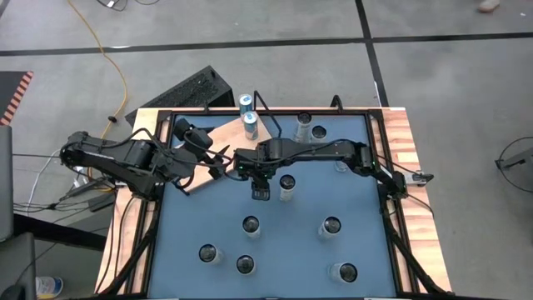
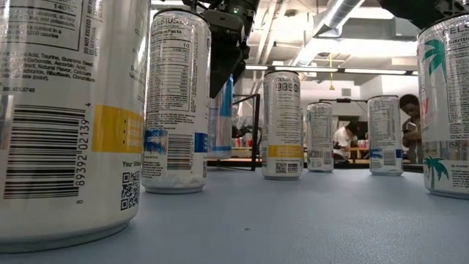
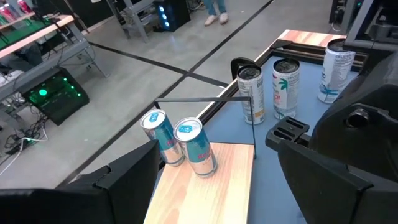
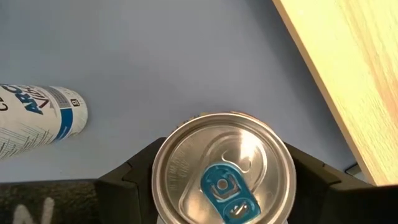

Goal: Place canned beverage on shelf
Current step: Put the blue can aligned with the other blue soda can on the shelf

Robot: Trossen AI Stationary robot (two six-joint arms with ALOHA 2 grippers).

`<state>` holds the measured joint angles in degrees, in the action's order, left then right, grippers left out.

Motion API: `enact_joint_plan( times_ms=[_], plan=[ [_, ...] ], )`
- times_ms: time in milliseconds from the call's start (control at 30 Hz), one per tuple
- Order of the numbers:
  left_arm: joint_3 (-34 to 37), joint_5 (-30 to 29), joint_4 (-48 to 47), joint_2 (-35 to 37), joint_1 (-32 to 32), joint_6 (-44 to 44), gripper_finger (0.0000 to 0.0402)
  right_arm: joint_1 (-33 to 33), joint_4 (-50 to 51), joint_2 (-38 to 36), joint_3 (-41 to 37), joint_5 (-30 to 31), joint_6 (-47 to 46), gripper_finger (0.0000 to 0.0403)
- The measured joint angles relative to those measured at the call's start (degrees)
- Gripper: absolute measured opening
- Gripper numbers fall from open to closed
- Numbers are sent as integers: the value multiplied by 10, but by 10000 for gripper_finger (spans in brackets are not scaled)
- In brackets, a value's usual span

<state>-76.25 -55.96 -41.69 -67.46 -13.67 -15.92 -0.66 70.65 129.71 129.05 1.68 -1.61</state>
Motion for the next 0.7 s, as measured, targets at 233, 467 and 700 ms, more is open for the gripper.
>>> enact_joint_plan(
  times_ms=[233, 467, 700],
  plan=[
    [0, 2, 0, 0, 0, 0, 313, 1, -1, 0, 0, 2, 2, 257],
    [0, 3, -2, 0, 0, 0, 313, 1, -8, 0, 1, 34, 14, 257],
    [0, 9, -59, 0, 6, -26, 313, -6, 32, -16, 39, 39, 34, 256]
  ],
)
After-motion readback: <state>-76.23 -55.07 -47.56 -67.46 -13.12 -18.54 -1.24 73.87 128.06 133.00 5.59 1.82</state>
